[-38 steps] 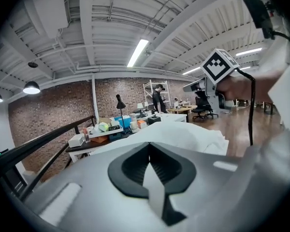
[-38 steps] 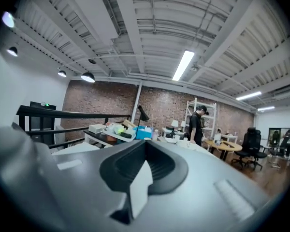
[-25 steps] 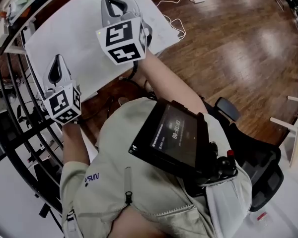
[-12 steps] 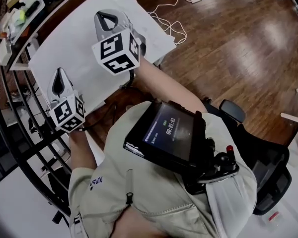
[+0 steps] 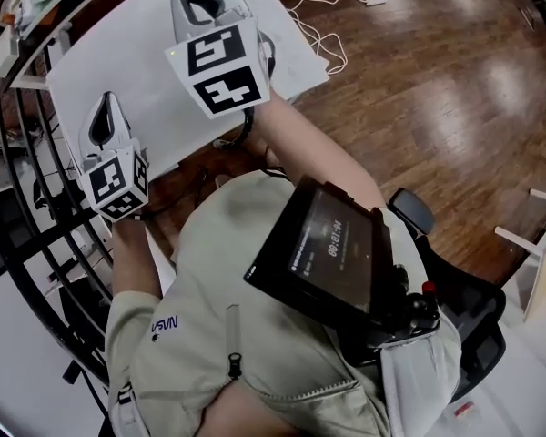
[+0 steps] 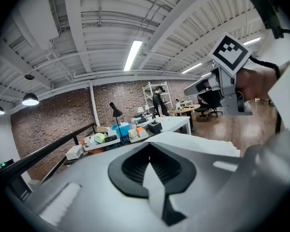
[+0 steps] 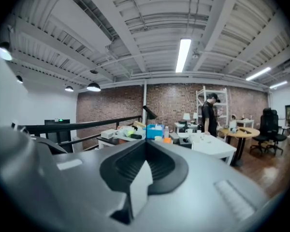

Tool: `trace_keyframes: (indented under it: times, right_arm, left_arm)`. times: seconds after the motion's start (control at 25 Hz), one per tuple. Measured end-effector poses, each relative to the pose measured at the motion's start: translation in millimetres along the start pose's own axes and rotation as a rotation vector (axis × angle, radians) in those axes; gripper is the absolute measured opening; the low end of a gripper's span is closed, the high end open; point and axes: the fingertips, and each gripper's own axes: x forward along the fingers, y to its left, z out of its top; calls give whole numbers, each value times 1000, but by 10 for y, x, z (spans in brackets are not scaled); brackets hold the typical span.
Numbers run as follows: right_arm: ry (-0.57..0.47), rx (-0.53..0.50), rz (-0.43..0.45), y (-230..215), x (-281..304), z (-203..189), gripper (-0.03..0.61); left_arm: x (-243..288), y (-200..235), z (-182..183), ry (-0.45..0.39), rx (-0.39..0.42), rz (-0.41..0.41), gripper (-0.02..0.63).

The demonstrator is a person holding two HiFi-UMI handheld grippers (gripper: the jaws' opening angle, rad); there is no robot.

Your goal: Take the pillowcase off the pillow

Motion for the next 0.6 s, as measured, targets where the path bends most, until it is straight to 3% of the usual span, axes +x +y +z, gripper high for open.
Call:
trace_keyframes:
  times: [0.6]
  right_arm:
    - [-21,-31,14,151,-137,-29,5]
  left_arm:
    - [-128,34,72,-38,-54,3,6]
